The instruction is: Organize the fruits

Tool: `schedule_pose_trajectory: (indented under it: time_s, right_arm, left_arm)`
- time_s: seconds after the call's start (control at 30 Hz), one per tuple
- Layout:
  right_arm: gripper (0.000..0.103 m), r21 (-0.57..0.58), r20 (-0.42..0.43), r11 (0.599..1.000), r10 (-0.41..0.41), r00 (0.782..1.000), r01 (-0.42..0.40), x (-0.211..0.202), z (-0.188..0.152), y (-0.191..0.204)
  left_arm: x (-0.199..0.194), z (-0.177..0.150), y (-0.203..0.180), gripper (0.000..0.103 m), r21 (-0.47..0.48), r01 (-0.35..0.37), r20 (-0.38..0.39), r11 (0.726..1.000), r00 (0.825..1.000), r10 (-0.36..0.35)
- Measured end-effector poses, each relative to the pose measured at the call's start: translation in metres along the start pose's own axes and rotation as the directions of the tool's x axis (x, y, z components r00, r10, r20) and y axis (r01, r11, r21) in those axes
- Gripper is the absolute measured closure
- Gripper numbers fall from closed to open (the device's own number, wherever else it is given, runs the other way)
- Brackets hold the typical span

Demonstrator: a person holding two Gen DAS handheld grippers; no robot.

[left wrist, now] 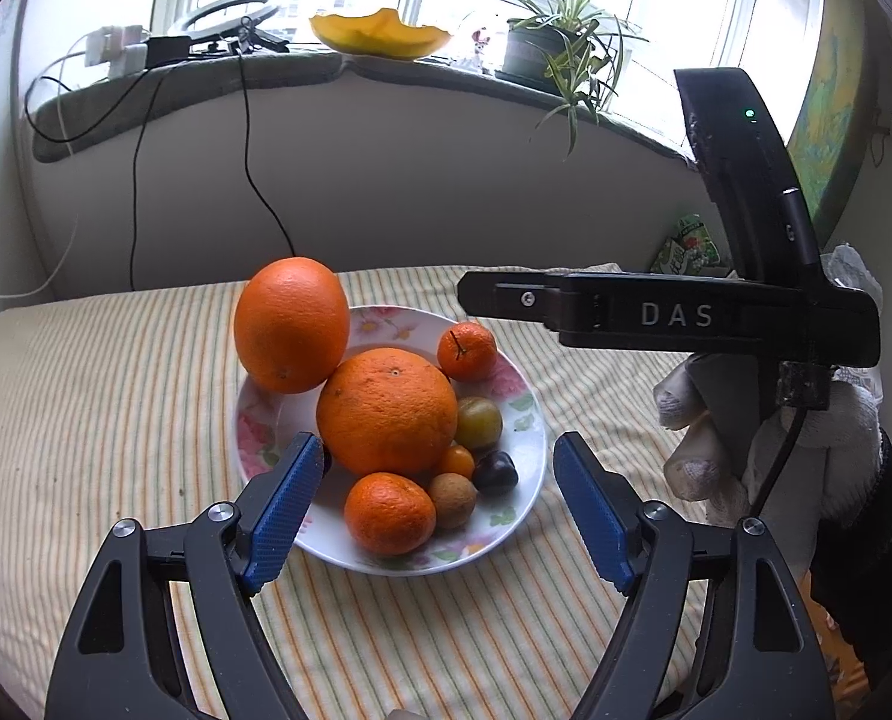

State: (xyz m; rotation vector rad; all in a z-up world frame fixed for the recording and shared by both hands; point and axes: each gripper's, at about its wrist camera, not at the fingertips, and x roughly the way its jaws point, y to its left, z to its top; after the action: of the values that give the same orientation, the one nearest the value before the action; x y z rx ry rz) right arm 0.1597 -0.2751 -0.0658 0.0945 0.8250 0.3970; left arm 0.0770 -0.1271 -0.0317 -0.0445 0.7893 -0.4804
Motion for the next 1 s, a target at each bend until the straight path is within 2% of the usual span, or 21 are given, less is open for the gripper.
schedule_pose_trajectory:
  time_s: [0.67, 1.0]
  right_arm:
    - [0.009, -0.057, 0.127, 0.994, -0.081, 0.989, 0.089, -0.041, -0.016, 0.018]
    - [0.007, -0.031, 0.197, 0.995, -0.084, 0.977, 0.091, -0.068, -0.036, 0.023]
  left_arm:
    - [-0.017, -0.003, 0.012, 0.024, -0.032, -0.065, 0.031, 0.997, 0.997, 0.066]
    - [-0.027, -0.007, 0.024, 0.024, -0.063, -0.093, 0.041, 0.994, 0.995, 0.096]
